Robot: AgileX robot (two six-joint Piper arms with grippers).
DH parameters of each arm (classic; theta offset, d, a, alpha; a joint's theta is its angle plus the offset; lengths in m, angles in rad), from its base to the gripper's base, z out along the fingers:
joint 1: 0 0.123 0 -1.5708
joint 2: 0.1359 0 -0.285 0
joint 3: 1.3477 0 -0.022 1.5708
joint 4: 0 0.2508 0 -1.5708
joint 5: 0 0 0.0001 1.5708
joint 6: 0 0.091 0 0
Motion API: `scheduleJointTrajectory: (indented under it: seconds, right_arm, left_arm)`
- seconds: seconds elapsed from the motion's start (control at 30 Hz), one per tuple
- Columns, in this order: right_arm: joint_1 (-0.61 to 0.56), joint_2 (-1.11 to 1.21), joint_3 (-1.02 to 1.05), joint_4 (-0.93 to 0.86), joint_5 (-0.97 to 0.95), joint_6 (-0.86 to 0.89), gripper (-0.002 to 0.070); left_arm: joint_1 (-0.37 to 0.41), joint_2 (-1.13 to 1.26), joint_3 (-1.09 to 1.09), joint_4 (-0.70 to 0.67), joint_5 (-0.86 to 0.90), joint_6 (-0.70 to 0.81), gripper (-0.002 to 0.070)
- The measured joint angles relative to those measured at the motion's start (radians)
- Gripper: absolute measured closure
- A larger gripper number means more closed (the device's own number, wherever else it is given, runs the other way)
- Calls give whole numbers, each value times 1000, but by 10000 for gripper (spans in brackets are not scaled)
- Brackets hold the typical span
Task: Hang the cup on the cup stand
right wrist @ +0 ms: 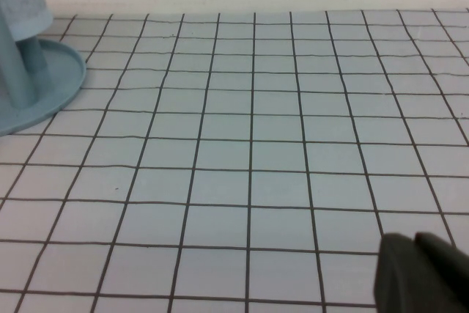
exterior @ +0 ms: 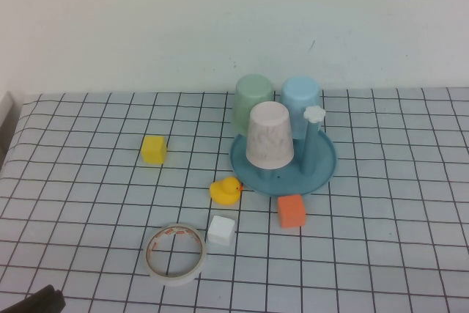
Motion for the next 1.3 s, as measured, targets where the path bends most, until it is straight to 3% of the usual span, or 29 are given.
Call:
scheduleJointTrajectory:
  seconds: [0.3, 0.43, 0.6, 0.8, 0.93, 1.3]
  right_arm:
    - [0, 0, -2, 0, 0, 0, 676]
    - [0, 0, -2, 0, 1, 0, 676]
    - [0, 0, -2, 0, 1, 0, 676]
    - [0, 0, -2, 0, 1, 1, 676]
    - [0, 0, -2, 0, 2, 1, 676]
    - [0, 0, -2, 0, 2, 1, 676]
  left_arm:
    - [0, 0, 6, 5, -2, 0, 676]
    - [14, -7, 45, 186, -15, -41, 676]
    - [118, -69, 95, 420, -52, -269, 676]
    - [308, -150, 170, 447, -66, -356, 676]
    - [380, -154, 209, 447, -64, -380, 676]
    - [400, -156, 209, 492, 14, -406, 676]
